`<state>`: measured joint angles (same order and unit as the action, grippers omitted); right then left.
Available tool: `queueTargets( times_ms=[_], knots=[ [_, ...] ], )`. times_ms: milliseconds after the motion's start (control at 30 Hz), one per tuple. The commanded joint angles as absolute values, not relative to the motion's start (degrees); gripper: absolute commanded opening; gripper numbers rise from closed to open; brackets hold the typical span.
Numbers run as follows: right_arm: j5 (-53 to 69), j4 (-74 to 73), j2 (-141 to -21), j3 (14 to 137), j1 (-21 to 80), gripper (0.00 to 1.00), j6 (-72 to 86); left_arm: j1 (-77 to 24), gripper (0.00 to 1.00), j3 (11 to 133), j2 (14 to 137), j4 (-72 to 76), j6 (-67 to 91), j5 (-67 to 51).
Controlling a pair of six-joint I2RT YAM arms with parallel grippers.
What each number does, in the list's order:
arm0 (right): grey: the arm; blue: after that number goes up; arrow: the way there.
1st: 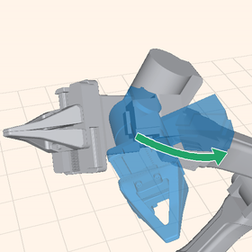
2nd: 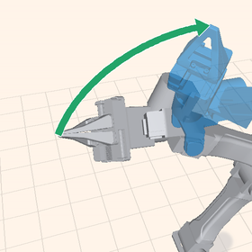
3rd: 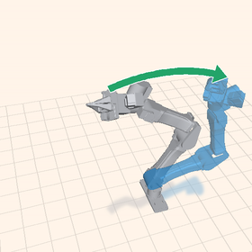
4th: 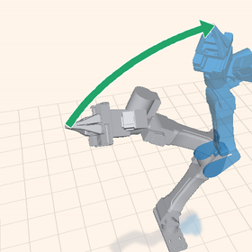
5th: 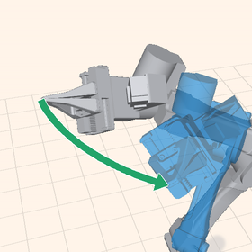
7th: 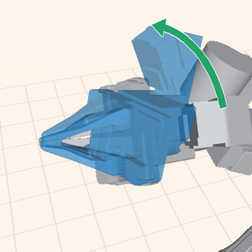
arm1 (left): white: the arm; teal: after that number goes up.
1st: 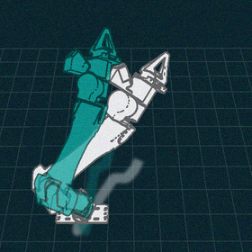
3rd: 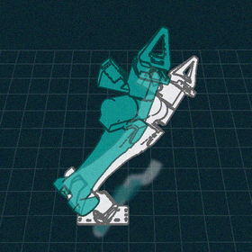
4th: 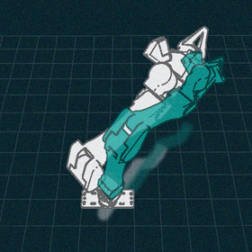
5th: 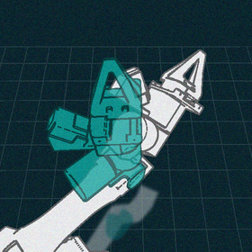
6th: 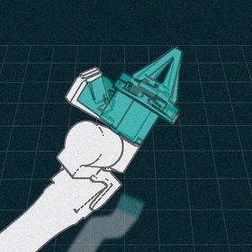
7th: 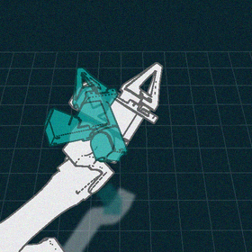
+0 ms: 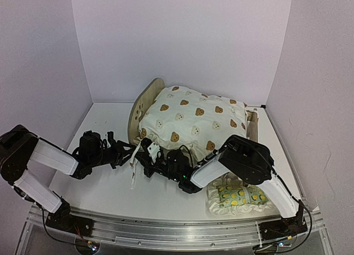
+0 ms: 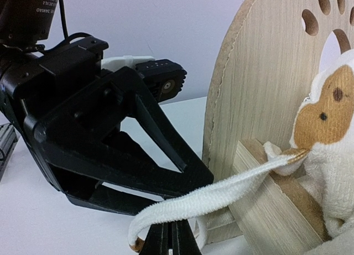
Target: Set up the pet bed
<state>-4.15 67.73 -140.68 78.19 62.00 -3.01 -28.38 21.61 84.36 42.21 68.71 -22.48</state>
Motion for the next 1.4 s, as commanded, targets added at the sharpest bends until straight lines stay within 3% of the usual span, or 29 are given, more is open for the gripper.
queueTargets(
  times_ms=[0, 267, 600, 867, 1367],
  knots=[
    [-2.48, 70.75, -141.41, 78.60, 61.70, 0.00, -3.56, -28.09, 0.29, 21.99, 83.31, 42.90, 67.52, -23.40],
    [-1.59, 70.84, -141.77, 78.84, 61.69, 0.00, -3.67, -28.14, 0.01, 23.40, 85.88, 45.29, 66.72, -25.25],
    [-2.83, 71.19, -141.82, 78.09, 61.68, 0.01, -4.10, -28.13, 0.00, 22.11, 81.14, 42.33, 64.53, -22.19],
    [-3.86, 72.70, -141.40, 76.54, 61.67, 0.37, -4.41, -28.12, 0.00, 21.99, 76.70, 38.49, 62.60, -19.52],
    [-4.77, 73.39, -136.24, 67.15, 61.75, 0.58, 1.91, -28.13, 0.00, 22.11, 72.96, 34.81, 59.63, -15.50]
  ],
)
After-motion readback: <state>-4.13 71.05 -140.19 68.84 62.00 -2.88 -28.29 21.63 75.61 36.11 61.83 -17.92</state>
